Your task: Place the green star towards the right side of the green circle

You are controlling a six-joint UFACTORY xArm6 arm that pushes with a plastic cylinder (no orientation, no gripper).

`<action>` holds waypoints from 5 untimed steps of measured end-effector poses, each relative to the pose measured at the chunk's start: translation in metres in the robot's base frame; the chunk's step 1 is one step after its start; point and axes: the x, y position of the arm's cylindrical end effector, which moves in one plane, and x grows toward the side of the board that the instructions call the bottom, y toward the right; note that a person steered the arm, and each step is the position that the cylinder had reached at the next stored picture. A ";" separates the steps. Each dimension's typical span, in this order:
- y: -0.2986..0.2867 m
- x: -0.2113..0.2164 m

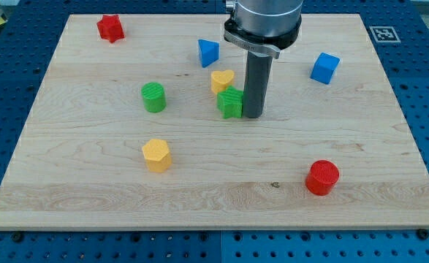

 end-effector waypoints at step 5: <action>-0.028 -0.008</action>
